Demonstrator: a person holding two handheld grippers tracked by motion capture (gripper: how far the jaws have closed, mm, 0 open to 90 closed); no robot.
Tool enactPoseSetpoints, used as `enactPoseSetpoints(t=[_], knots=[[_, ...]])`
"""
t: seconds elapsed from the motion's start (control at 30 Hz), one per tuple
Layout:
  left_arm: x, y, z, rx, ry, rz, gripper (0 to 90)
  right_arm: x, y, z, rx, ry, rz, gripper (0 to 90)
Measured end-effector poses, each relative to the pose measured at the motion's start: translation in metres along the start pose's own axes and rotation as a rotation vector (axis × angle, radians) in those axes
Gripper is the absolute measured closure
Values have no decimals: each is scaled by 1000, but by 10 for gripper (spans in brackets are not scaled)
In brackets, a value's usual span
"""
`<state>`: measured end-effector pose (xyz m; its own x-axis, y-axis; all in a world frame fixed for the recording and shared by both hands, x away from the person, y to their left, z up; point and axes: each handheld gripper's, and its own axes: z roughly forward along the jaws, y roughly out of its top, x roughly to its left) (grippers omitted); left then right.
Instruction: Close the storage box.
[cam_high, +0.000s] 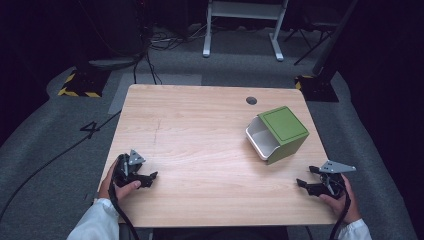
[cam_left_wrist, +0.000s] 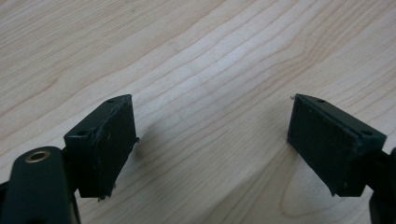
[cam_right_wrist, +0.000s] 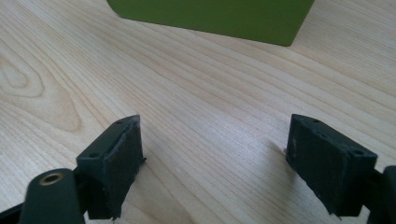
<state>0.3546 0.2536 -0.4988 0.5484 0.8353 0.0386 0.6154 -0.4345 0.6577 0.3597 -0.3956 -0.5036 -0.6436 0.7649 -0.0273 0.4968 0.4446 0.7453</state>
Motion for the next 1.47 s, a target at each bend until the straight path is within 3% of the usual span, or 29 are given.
enactPoseSetpoints(t=[0.1, 0.33, 1.47], knots=[[3, -8, 1, -42, -24, -50, 156, 0, 0, 0, -1, -1, -1, 185], [2, -8, 1, -44, -13, -62, 150, 0, 0, 0, -2, -3, -4, 186], [2, -8, 1, -43, -9, -64, 149, 1, 0, -1, -5, -1, -14, 192]])
